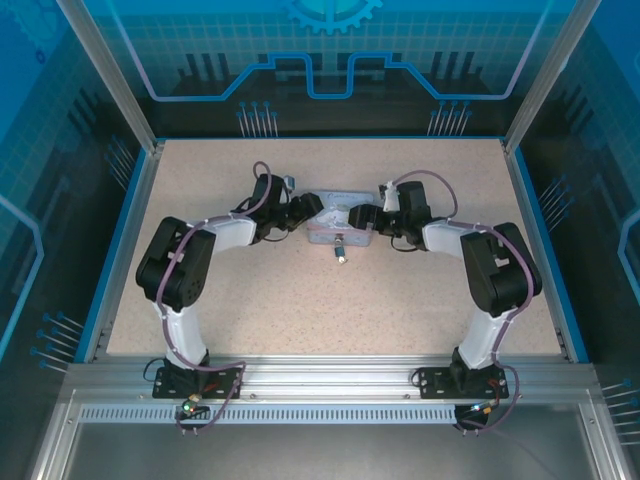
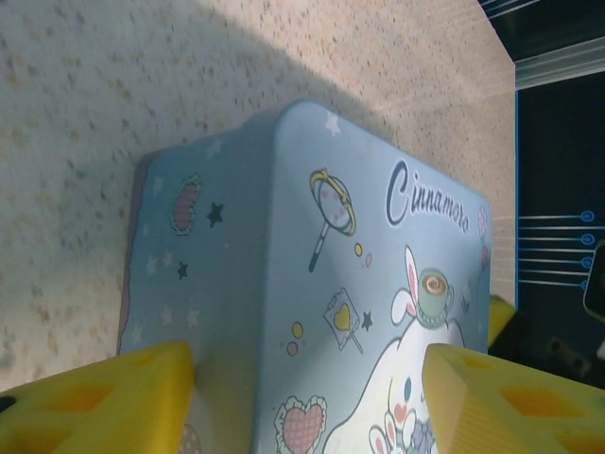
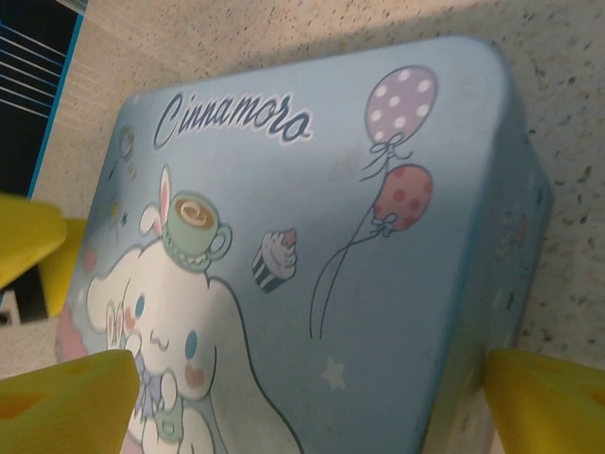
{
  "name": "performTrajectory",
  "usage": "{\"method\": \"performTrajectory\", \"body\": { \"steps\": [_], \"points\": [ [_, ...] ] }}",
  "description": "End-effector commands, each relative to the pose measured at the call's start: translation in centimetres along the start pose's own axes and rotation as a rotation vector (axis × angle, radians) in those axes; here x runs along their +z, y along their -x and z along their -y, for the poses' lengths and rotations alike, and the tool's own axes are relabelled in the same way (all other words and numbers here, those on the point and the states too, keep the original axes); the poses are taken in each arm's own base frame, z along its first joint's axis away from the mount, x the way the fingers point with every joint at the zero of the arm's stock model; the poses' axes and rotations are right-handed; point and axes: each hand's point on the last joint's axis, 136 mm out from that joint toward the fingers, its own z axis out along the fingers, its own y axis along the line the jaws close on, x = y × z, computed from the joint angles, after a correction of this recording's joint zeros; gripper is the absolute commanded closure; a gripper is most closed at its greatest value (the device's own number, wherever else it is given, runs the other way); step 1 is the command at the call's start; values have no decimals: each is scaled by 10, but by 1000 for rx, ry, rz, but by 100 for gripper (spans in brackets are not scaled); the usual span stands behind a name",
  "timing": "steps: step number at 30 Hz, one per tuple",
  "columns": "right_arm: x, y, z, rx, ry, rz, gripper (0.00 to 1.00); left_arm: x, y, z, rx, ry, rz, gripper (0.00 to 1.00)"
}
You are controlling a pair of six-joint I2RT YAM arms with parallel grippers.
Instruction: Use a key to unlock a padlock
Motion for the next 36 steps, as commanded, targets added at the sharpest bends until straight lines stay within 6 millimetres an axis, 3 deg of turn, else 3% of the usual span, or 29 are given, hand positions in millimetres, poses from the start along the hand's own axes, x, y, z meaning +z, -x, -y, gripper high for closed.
{"method": "performTrajectory", "body": {
  "steps": [1, 6, 10, 13, 17, 20, 23, 27, 36],
  "points": [
    [-7, 11, 5, -31, 6, 10, 5, -9, -24, 36, 20, -103, -42, 34],
    [-48, 16, 25, -73, -90, 75, 3, -26, -22, 34, 41, -64, 19, 32],
    [-74, -11, 23, -102, -114, 68, 4, -48, -9, 37, 118, -5, 82, 32],
    [-81, -37, 11, -81, -65, 48, 9, -57, -2, 56, 175, -35, 94, 33],
    [-72, -74, -4, -44, -120, -12, 14, -50, -4, 82, 206, -92, 46, 35],
    [-64, -91, -12, -19, -220, -14, 15, -38, -7, 91, 211, -121, 12, 36],
    [-54, -96, -21, -35, -265, 10, 17, -25, -10, 99, 202, -156, -26, 38],
    [-36, -101, -19, -33, -302, -4, 27, -15, -14, 101, 190, -171, -61, 39],
    [-15, -94, -18, -40, -315, -26, 41, -10, -15, 97, 162, -181, -52, 40]
  ]
}}
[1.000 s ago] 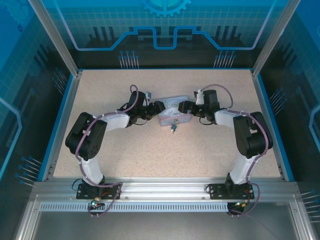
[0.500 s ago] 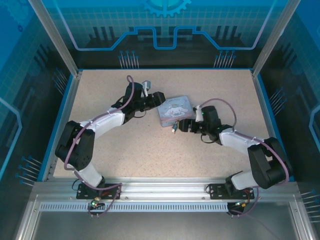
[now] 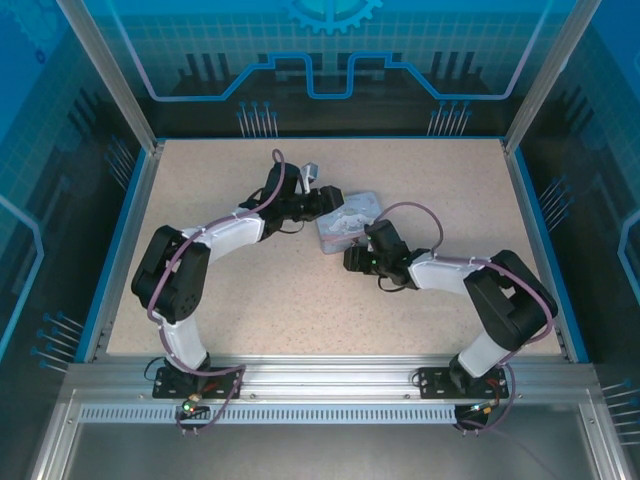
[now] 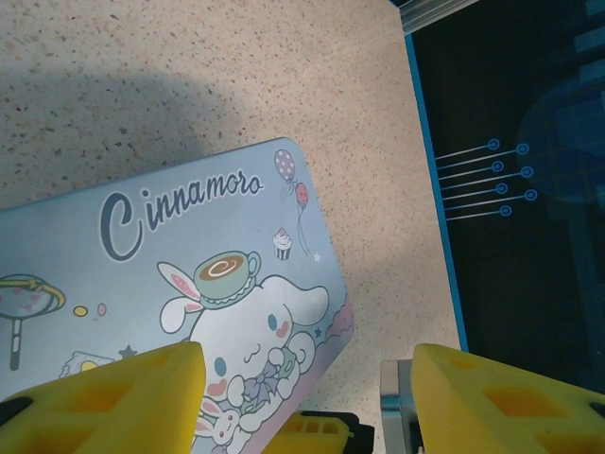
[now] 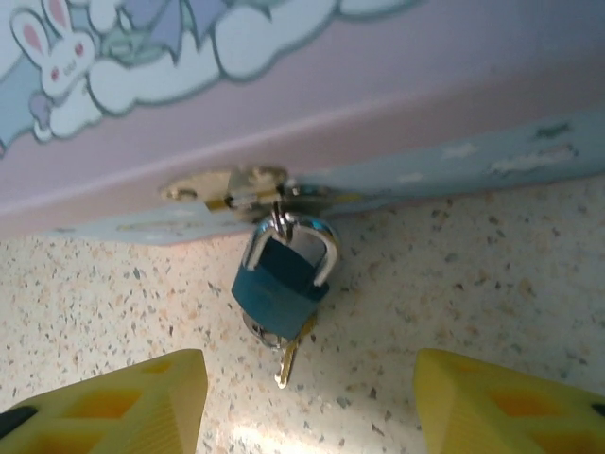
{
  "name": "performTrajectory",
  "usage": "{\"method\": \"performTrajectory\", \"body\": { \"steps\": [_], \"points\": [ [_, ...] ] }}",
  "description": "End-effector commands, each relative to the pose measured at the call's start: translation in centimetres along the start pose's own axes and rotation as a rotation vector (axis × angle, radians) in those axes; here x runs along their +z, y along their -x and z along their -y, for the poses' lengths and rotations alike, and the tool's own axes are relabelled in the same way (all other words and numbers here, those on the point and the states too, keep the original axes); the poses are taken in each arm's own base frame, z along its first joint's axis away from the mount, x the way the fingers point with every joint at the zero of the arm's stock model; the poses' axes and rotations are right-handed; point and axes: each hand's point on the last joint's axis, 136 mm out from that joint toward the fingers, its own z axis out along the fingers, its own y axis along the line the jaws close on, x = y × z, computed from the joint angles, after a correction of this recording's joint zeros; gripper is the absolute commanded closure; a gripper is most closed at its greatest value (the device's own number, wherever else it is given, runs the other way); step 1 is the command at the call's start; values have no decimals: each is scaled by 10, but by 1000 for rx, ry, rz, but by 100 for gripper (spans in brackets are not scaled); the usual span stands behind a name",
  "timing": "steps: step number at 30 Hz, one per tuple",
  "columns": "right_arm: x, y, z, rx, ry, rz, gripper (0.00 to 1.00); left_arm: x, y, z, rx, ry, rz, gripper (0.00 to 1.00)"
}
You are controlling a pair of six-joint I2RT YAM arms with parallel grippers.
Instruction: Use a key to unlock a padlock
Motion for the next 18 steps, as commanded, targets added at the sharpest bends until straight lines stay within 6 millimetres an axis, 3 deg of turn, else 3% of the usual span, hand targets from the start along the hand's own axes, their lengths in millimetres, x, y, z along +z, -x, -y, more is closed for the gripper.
{"method": "performTrajectory", "body": {
  "steps": [1, 12, 18],
  "points": [
    [3, 11, -5, 6, -17, 23, 43, 2, 0, 8, -5, -38, -4, 40],
    [14, 9, 1, 46, -53, -16, 52, 6, 5, 8, -8, -33, 3, 40],
    [20, 1, 15, 92, -137, -33, 62, 7, 6, 7, -22, -32, 9, 40]
  ]
}}
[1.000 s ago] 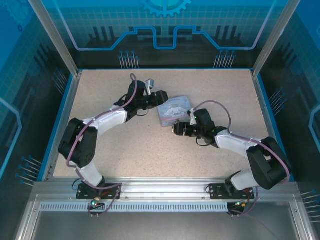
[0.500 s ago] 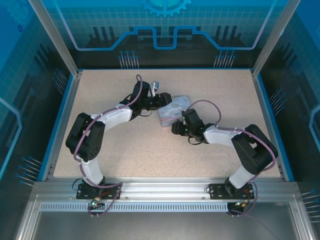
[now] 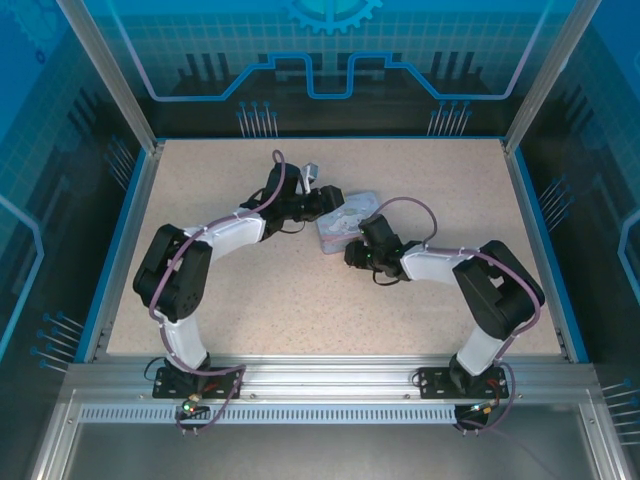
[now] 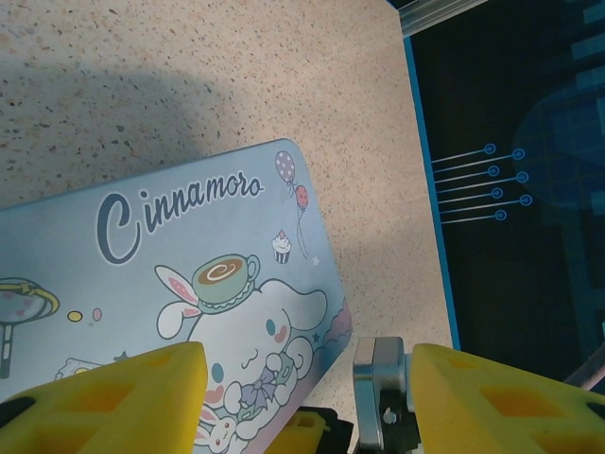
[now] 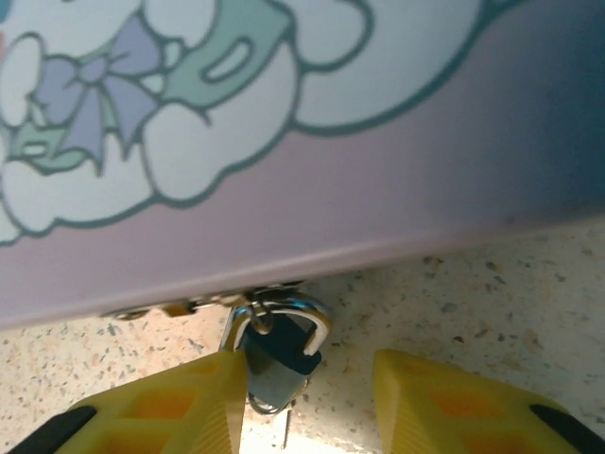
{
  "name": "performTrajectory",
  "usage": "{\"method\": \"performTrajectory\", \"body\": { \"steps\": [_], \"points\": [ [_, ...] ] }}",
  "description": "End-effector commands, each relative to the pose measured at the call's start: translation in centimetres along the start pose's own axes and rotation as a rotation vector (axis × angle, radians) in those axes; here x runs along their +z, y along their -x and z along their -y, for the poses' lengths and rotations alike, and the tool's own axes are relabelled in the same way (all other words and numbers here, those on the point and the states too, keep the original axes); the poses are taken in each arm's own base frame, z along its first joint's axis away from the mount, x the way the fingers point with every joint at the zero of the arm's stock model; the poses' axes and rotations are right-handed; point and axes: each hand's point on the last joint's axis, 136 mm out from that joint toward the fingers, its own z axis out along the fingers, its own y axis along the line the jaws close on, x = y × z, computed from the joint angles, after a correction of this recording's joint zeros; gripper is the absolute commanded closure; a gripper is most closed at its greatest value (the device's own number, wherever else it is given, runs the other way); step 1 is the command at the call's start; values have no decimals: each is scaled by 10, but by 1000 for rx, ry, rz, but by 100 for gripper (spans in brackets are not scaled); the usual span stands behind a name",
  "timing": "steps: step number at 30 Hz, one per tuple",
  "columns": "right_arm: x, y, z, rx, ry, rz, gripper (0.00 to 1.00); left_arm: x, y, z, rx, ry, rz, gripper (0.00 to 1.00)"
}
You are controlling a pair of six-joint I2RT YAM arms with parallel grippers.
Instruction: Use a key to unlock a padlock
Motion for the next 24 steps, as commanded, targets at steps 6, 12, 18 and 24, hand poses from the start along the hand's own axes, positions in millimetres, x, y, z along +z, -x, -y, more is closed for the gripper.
{"method": "performTrajectory", "body": {
  "steps": [6, 12, 18, 24],
  "points": [
    [9, -3, 13, -16, -132, 1, 63, 4, 9, 12, -3, -33, 18, 40],
    [15, -6, 9, -55, -128, 14, 71, 4, 9, 8, -9, -18, 23, 41],
    [14, -10, 13, -57, -162, 2, 83, 6, 9, 10, -6, -20, 21, 41],
    [2, -12, 28, -75, -254, 5, 79, -1, 15, 21, 26, -18, 37, 41]
  ]
}}
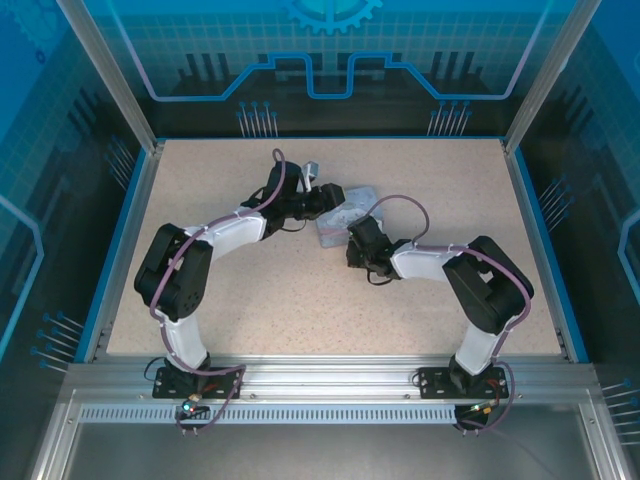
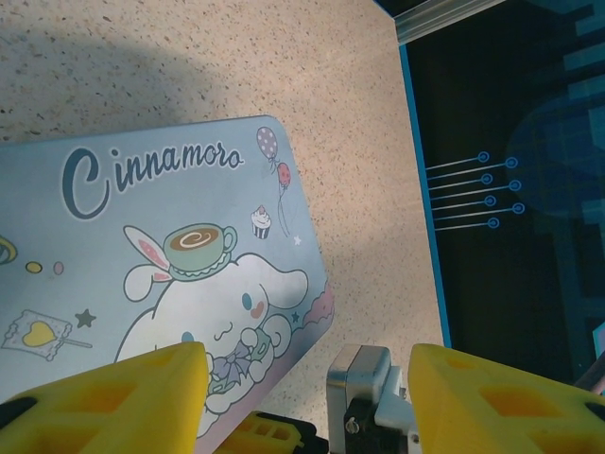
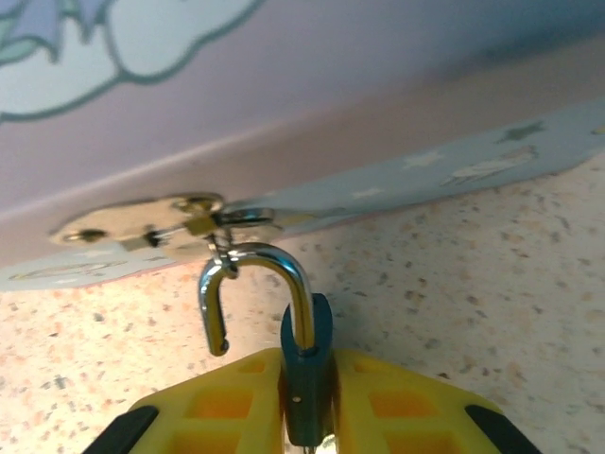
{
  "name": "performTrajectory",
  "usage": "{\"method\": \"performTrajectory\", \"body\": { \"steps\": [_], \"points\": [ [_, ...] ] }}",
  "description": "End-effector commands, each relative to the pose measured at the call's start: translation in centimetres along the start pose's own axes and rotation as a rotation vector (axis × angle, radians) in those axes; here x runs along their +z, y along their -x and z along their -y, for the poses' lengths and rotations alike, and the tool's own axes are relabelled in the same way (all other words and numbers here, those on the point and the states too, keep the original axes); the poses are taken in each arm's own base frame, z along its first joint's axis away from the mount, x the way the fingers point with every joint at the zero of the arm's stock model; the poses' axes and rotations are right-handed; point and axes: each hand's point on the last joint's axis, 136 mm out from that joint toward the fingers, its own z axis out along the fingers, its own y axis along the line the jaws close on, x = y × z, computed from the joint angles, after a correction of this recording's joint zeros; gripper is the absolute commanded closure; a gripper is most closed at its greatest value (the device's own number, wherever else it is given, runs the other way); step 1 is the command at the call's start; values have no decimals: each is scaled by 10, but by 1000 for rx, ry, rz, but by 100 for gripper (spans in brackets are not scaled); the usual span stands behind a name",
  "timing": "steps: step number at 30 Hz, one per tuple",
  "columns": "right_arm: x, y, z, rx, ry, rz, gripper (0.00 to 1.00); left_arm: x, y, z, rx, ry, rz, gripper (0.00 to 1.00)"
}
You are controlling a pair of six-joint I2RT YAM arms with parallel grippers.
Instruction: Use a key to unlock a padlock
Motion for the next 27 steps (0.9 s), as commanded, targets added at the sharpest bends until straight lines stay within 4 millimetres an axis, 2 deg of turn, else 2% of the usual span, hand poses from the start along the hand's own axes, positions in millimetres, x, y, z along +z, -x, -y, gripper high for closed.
{"method": "performTrajectory", "body": {
  "steps": [1, 5, 9, 12, 19, 27],
  "points": [
    [-4, -17, 24, -50, -126, -47, 79, -3, 11, 16, 44, -8, 32, 41],
    [-7, -14, 29, -116, -149, -32, 82, -6, 13, 23, 69, -4, 41, 41],
    [-9, -8, 23, -135, -58, 21, 100, -2, 13, 39, 86, -33, 31, 41],
    [-11, -5, 23, -116, -15, 34, 100, 7, 11, 45, 98, -42, 21, 41],
    [-9, -6, 24, -40, 59, 37, 100, 33, -2, 34, 50, -50, -38, 42],
    [-7, -4, 35, 29, 81, 42, 100, 44, -28, 13, 20, -22, -92, 43]
  ]
}}
